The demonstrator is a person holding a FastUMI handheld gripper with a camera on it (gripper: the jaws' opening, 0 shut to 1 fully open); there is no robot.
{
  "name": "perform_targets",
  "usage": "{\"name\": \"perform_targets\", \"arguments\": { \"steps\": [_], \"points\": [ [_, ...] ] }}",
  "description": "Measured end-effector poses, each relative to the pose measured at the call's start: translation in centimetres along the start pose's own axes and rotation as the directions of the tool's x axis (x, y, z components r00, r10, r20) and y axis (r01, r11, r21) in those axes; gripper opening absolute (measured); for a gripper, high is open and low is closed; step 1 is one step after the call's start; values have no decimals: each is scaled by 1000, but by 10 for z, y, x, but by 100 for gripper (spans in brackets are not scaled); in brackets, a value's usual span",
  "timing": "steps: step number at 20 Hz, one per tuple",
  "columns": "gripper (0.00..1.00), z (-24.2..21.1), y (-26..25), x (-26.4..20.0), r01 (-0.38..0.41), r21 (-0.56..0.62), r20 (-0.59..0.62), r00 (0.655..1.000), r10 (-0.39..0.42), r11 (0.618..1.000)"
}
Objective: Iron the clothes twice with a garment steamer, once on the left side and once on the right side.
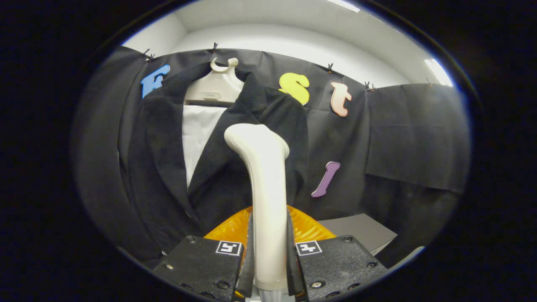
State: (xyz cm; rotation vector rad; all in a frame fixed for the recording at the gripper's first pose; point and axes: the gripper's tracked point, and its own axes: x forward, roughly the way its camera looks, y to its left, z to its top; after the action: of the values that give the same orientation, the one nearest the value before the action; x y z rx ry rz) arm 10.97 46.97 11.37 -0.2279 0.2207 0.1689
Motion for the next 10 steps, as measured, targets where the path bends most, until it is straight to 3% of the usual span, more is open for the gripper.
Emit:
{"name": "perform_targets", "arguments": {
  "steps": [10],
  "points": [
    [34, -45, 2, -3, -30, -36, -56, 998, 28, 999]
  ]
}}
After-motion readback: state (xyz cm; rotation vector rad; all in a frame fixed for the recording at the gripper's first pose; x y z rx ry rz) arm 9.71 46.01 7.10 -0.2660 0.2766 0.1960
